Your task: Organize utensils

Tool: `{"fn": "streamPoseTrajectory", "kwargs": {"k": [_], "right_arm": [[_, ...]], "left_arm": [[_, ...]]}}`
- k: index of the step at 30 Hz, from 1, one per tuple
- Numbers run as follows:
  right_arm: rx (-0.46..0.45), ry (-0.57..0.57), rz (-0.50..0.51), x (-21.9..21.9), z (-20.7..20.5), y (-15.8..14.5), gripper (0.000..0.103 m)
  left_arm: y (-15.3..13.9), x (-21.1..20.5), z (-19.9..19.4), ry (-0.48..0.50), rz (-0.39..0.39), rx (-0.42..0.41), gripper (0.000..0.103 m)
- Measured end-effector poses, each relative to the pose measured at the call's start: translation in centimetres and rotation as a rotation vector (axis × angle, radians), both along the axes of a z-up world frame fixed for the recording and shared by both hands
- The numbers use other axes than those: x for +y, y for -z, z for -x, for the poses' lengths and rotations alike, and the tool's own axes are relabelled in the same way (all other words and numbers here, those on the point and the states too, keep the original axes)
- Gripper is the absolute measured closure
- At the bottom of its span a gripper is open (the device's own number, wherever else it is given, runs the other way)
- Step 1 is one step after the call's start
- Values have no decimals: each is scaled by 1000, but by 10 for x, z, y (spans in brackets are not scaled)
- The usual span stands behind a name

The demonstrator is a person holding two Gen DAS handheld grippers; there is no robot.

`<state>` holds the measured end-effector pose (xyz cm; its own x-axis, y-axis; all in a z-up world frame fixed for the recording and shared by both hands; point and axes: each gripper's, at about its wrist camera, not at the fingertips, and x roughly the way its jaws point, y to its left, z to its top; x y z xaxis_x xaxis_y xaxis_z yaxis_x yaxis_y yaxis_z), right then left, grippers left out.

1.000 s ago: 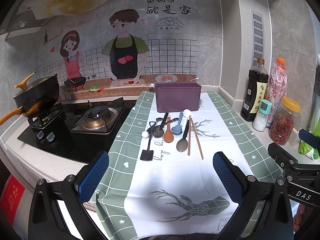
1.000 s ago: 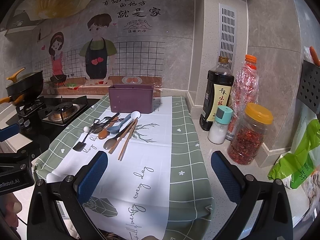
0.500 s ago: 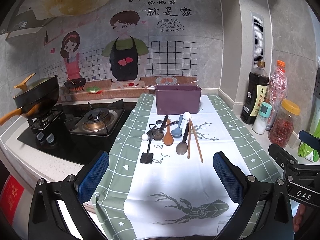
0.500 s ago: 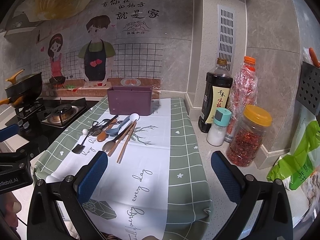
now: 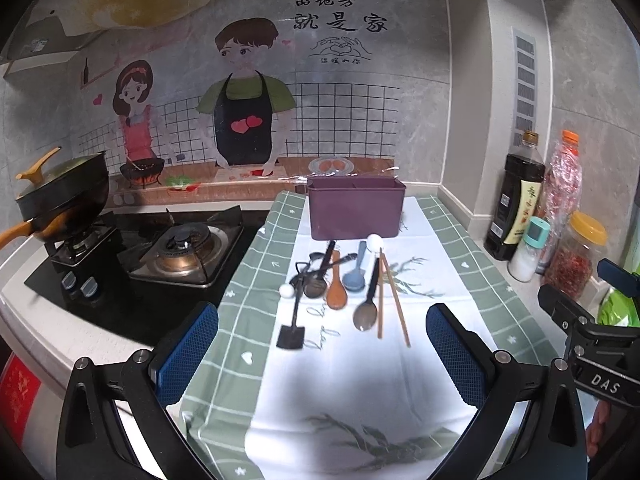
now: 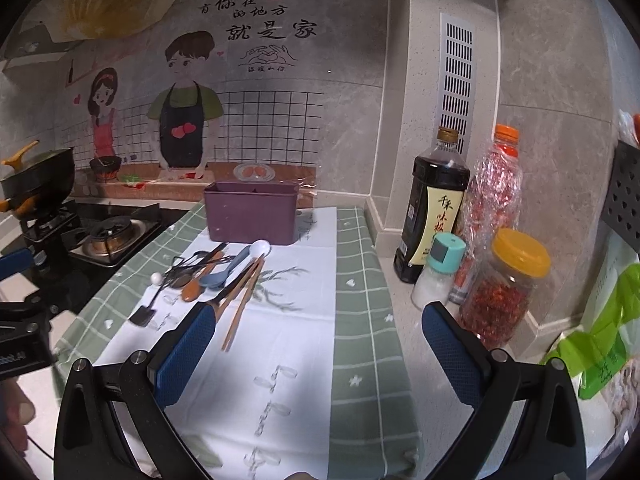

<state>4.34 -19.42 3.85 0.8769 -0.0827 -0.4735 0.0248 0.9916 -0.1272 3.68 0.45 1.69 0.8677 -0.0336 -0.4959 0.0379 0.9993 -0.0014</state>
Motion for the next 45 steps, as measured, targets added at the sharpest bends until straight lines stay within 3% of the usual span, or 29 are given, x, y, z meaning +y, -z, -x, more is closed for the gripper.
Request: {"fn": "streamPoseTrajectory", "kwargs": {"k": [10,19,21,23,26,30,34,39,42,44,45], "right_arm": [[88,4,13,7,-92,16,0],[267,-78,-30,39,-204,47,2],[308,-91,-54,48,-235,61,10],[358,-88,-71,55,-265,75,31],[432,-57,-82,63,-309,101,50],[479,19,-85,70,-349,128,50],[498,37,-116,73,-361,139,51],[513,-31,-74,81,-352,136,63],[516,-97,-53,82,-342,134,76],[521,-111,-39,76,-333,131,95],[536,-109,-36,71,-329,129,95]], "left_arm": [[5,28,-71,-3,-22,9,0],[2,83,-159,-26,4,3,4],[3,97,-177,-44,-2,-11,4],[7,110,-195,-53,-9,-19,7],[13,129,-220,-48,9,-1,13],[20,148,-252,-15,72,47,15],[25,151,-269,-4,119,72,15],[28,128,-270,21,86,104,15],[25,117,-256,21,96,117,15],[17,108,-245,34,131,137,15],[12,103,-241,46,143,150,15]]}}
